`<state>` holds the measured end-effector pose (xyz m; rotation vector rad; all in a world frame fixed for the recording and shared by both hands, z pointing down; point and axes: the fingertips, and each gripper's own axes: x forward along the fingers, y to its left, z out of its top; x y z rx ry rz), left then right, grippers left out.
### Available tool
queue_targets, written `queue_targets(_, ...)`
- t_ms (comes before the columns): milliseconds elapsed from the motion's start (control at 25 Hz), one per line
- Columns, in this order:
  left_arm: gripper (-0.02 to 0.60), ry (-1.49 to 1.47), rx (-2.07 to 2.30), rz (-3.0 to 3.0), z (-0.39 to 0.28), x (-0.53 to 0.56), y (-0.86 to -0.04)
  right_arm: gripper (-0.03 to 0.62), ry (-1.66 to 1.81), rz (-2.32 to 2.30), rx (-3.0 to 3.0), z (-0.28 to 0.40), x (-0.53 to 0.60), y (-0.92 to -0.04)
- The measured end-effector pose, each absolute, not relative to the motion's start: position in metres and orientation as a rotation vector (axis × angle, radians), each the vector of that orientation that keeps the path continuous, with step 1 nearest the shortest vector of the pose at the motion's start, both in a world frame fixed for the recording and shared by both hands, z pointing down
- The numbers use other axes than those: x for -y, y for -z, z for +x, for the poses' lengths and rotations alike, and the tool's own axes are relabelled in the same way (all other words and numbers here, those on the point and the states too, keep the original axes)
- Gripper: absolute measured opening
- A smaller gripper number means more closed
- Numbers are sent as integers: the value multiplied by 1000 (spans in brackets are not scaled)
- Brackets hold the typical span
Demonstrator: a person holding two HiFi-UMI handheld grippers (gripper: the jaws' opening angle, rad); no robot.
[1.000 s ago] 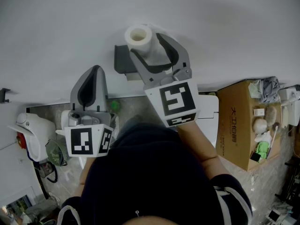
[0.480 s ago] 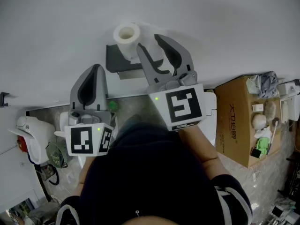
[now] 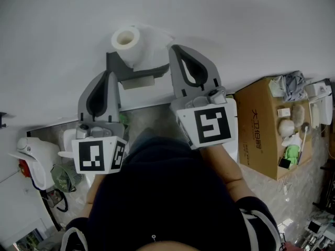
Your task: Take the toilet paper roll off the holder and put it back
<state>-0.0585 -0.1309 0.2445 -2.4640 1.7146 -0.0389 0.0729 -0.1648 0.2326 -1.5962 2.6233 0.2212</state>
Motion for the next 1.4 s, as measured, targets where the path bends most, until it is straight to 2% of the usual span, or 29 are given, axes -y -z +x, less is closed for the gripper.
queue_targets(320,2,45,-1747,-2423,-67,133,-243,17,-262,-1686,-2551,100,151,-237)
queue_targets(1400,2,46,-1741,-2416,-66,121,-244,15,-325,-1636,-2563,91,137,-234)
